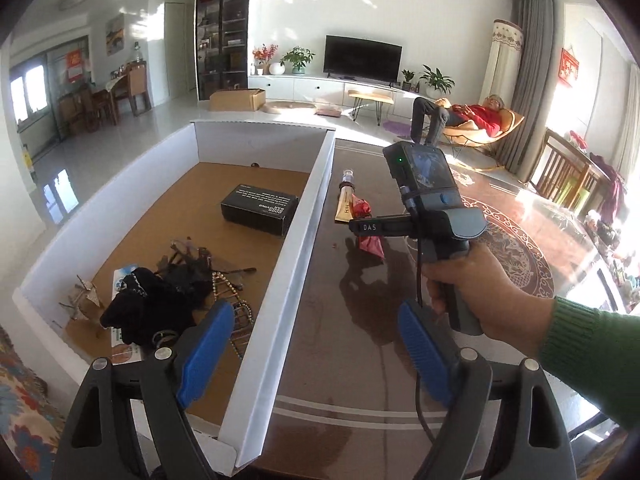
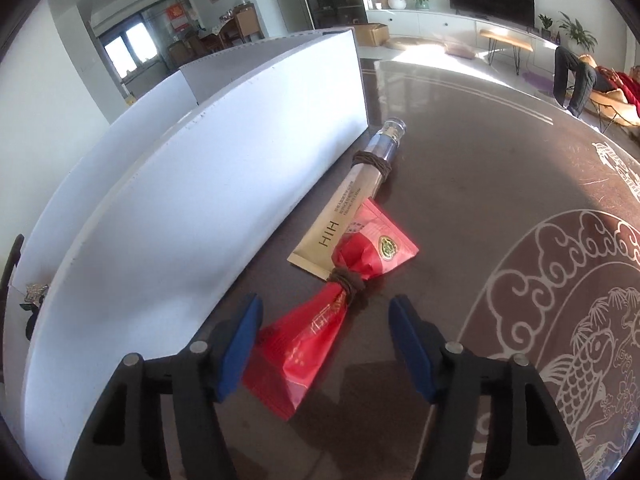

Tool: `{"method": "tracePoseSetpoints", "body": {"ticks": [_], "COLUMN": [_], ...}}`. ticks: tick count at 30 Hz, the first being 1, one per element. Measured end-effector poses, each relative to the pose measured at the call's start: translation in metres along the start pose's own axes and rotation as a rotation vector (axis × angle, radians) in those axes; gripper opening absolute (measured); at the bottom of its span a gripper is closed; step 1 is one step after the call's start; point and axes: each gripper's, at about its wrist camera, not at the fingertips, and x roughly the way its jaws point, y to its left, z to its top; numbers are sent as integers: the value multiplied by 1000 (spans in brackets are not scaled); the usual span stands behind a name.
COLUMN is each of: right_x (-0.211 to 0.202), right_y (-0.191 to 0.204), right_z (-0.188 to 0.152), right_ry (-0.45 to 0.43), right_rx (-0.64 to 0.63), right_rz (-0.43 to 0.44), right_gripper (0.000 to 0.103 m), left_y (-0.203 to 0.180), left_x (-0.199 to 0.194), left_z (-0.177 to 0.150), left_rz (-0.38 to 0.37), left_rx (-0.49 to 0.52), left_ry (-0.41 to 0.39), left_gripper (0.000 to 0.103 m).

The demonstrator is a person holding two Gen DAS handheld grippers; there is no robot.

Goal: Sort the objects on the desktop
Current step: 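Grasp the red snack packet with the right tool while the left tool grasps the gold HIH tube, then carry the red packet and gold tube toward the cardboard box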

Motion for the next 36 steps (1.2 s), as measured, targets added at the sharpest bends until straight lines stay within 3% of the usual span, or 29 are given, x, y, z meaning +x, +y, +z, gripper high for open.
{"method": "tracePoseSetpoints", "body": {"ticks": [1, 5, 9, 13, 16, 19, 22, 27, 29, 32, 36], "right_x": [0, -17, -59, -109, -133, -144, -147, -148, -148, -150, -151], "right_y": [1, -27, -82, -139, -165, -172, -175, -178, -177, -173, -172], "right_z": [-1, -28, -85, -147, -175, -188, -186, -180, -180, -184, -183], "right_ry": [-6, -14, -35, -62, -83, -117, -121, -129, -129, -128, -129], "right_rx": [-29, -60, -74, -11, 58, 103, 117, 149, 150, 142, 144], "right_rz": [-19, -46, -125, -165, -156, -135, -127, -82, -80, -91, -88], "right_gripper": [18, 17, 17, 18, 18, 18, 19, 19, 19, 19, 19], "left_y": [-2, -29, -82, -147, -173, -173, -152, -124, -123, -126, -128], "left_x": [-1, 7, 40, 120, 194, 259, 295, 342, 350, 358, 361], "left_z": [-2, -2, 12, 47, 84, 115, 138, 155, 160, 163, 164], "left_rz": [-1, -44, -73, 47, 157, 220, 280, 269, 259, 258, 253], "left_rx": [10, 69, 206, 395, 442, 404, 296, 170, 154, 130, 127], "left_ry": [1, 10, 46, 56, 84, 129, 133, 198, 178, 171, 171], "left_gripper": [84, 84, 84, 84, 84, 84, 84, 87, 88, 101, 103]}}
